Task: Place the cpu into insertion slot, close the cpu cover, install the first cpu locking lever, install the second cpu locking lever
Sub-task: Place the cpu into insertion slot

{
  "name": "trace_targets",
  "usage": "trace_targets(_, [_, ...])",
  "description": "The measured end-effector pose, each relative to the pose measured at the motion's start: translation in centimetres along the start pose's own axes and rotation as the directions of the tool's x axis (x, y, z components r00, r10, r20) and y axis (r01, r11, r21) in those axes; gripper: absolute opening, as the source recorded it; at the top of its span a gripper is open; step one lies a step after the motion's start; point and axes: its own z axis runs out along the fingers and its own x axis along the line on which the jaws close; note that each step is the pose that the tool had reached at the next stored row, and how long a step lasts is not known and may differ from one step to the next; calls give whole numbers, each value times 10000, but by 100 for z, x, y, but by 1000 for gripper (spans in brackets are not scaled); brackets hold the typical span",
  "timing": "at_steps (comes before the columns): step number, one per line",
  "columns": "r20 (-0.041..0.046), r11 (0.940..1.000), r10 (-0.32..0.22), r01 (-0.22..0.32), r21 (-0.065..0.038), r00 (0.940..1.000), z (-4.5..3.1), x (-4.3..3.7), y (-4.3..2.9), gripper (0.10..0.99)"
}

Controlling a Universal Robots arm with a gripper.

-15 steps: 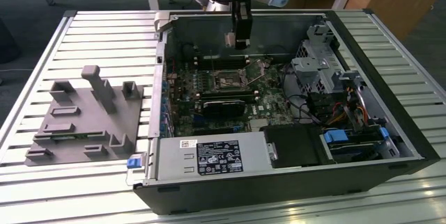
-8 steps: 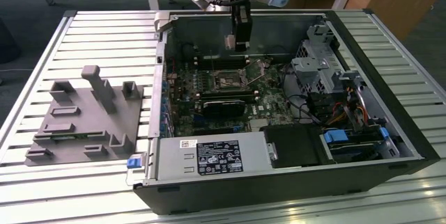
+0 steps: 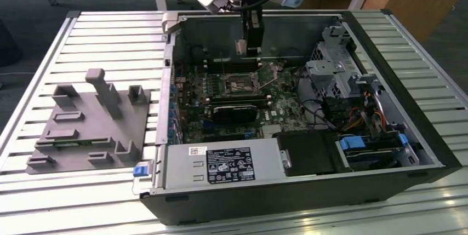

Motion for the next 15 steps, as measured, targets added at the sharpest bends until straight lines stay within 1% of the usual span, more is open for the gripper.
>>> trace_targets(15, [21,10000,-2,2,-1,10000,147,-3,-13,537])
